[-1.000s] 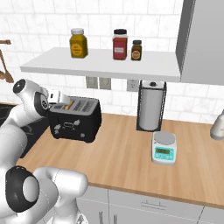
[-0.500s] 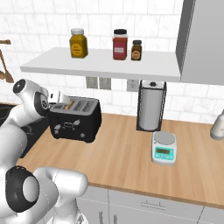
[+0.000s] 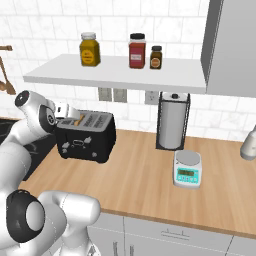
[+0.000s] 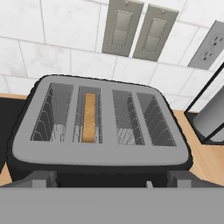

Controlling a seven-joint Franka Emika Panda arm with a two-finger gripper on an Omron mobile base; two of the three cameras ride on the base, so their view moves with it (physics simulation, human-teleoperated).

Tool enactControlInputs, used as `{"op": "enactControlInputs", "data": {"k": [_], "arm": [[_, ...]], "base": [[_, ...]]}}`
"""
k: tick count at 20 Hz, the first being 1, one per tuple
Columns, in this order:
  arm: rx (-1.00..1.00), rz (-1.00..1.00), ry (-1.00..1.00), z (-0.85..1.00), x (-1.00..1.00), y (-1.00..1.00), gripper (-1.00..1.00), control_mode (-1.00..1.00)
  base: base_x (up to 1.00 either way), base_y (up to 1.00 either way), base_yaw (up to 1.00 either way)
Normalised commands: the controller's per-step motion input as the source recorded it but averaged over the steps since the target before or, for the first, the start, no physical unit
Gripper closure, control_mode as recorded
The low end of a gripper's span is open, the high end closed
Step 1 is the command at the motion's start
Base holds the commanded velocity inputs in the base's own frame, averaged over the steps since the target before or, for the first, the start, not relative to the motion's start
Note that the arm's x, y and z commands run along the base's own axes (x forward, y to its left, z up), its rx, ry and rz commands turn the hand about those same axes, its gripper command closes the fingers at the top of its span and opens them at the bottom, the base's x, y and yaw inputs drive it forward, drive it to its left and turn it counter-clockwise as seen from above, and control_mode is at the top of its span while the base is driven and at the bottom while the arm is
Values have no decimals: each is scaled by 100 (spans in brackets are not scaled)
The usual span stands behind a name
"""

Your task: Start the toaster. Once the lever pops up, take the bread to the plate on the dining counter.

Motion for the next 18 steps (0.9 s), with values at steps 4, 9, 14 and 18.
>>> {"op": "enactControlInputs", "data": {"k": [4, 9, 14, 18], "arm": [[0, 0, 0, 0, 0, 0, -100, -100], [0, 0, 0, 0, 0, 0, -100, -100], [0, 0, 0, 0, 0, 0, -100, -100], [0, 0, 0, 0, 0, 0, -100, -100]], "base": [[0, 0, 0], [0, 0, 0], [0, 0, 0], [0, 0, 0]]}}
